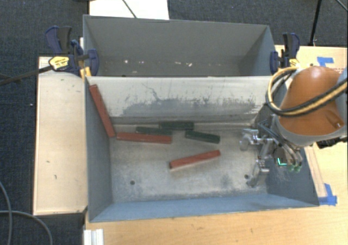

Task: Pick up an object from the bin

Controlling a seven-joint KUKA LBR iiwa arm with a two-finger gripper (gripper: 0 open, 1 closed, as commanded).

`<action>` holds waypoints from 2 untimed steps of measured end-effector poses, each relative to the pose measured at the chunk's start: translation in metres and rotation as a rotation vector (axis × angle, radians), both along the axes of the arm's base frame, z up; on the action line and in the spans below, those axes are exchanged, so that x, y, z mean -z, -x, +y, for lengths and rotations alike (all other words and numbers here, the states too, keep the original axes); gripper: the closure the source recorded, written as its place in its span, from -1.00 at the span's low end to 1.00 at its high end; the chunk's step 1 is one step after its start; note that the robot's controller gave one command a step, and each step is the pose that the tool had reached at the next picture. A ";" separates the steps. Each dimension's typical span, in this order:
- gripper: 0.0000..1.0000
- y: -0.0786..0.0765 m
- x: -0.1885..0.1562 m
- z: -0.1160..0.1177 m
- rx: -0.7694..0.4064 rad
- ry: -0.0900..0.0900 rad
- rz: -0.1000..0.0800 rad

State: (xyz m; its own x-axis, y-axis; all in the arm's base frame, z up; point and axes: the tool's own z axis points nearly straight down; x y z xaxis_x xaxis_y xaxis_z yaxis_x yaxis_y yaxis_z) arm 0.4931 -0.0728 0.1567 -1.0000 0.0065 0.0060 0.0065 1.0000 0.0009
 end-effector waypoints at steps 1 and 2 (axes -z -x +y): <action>-1.00 -0.002 -0.004 0.000 -0.003 0.001 -0.008; -1.00 -0.018 0.010 0.038 -0.086 0.002 -0.011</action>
Offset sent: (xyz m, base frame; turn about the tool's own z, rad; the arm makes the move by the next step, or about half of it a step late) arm 0.0307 0.0742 -0.0243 -0.1603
